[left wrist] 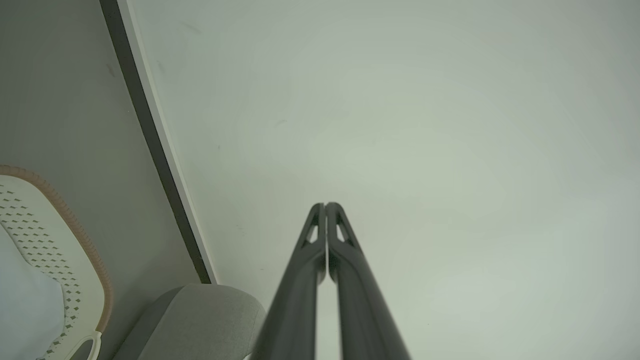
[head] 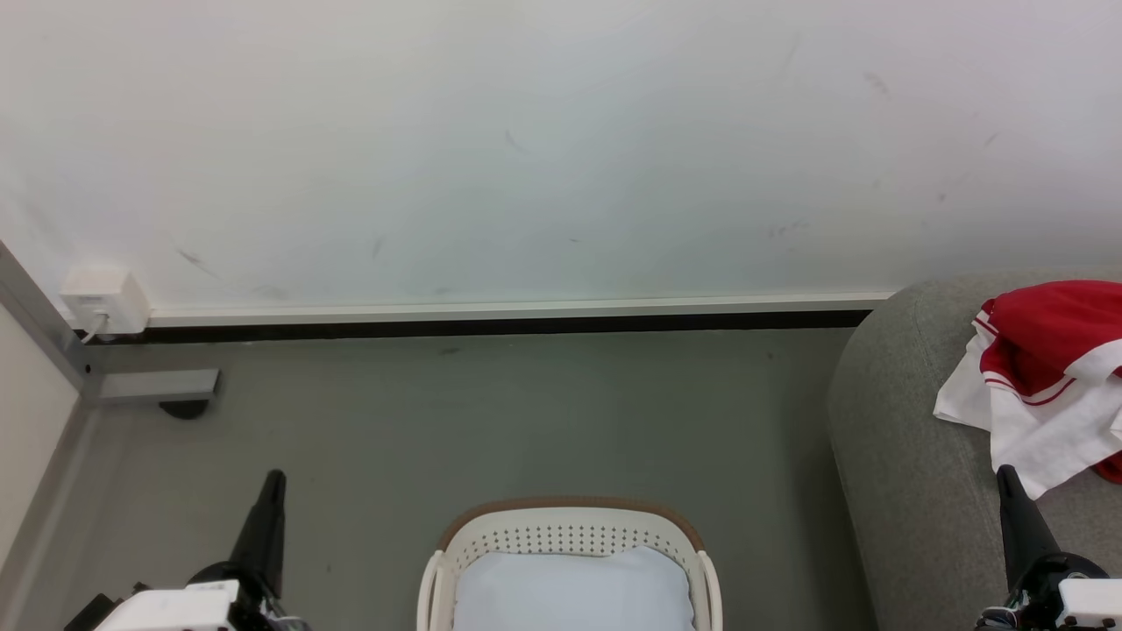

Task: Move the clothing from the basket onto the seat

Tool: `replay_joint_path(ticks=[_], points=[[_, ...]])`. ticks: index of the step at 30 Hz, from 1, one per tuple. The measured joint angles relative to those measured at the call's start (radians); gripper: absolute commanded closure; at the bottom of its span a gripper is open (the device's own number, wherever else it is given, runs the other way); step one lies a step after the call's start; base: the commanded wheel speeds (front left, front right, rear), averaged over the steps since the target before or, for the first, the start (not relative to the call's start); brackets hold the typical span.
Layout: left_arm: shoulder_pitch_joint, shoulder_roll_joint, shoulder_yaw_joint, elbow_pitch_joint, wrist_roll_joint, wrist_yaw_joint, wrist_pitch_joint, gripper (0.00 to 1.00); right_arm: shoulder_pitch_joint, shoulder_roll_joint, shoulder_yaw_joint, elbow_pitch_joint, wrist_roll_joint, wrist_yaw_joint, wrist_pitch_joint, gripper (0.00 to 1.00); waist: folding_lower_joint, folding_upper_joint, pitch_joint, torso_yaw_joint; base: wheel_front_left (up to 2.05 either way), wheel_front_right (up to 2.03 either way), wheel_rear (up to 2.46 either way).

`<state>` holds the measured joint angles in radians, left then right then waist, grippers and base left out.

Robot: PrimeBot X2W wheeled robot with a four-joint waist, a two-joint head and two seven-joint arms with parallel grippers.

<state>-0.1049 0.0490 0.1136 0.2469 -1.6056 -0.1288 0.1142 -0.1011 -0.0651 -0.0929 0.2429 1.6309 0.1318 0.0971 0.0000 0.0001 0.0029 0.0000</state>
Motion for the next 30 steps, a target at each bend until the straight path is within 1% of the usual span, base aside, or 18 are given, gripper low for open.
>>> replay_joint_path(ticks=[30], points=[[0.0,0.0,0.0,0.0,0.0,0.0,0.0,1.0,0.0,0.004,-0.007,0.0,-0.005,0.0,0.006,1.0,0.0,0.0,0.0,0.0,0.0,0.0,0.0]])
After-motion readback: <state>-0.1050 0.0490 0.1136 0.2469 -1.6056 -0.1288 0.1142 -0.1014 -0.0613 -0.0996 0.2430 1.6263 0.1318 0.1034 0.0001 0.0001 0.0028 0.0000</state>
